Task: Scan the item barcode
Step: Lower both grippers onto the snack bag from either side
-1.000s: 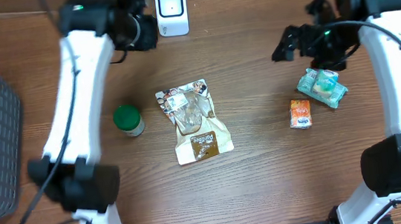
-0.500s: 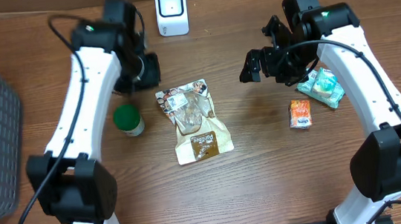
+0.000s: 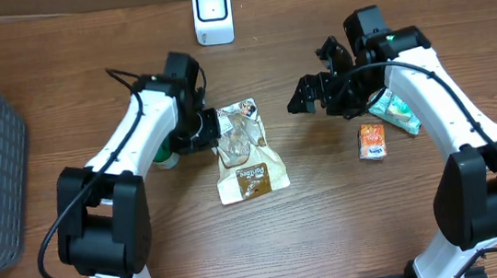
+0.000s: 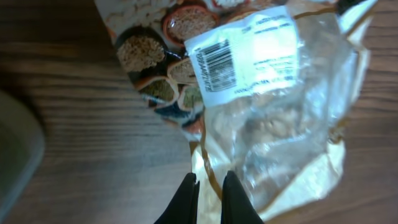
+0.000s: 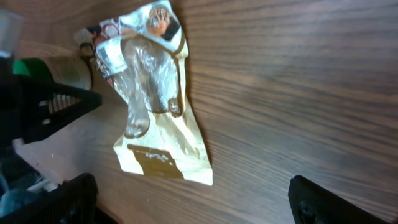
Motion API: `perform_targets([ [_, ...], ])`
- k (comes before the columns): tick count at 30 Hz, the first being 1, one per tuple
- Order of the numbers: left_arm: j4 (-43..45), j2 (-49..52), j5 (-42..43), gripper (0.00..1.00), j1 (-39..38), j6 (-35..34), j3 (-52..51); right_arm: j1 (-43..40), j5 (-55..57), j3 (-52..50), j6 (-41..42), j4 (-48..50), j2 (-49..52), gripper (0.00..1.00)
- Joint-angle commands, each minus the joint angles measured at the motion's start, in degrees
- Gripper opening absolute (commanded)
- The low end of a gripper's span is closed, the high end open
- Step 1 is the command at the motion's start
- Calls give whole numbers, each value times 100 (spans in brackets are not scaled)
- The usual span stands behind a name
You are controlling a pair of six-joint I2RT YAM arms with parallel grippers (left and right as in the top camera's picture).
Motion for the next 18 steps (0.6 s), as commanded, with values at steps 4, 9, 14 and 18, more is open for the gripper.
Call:
perform_targets([
  [4, 966, -11, 186, 4, -42, -249, -702, 184, -219, -264, 17, 197, -105, 95],
  [9, 1416, -13, 706, 4, -39, -247, -789, 273, -216, -310, 111, 295, -98, 94],
  [14, 1499, -24, 1294, 4, 37, -155, -632, 304, -212, -315, 125, 332, -98, 94],
  [18, 1497, -11, 1167, 4, 37, 11, -619, 304, -214, -315, 127, 387, -98, 93],
])
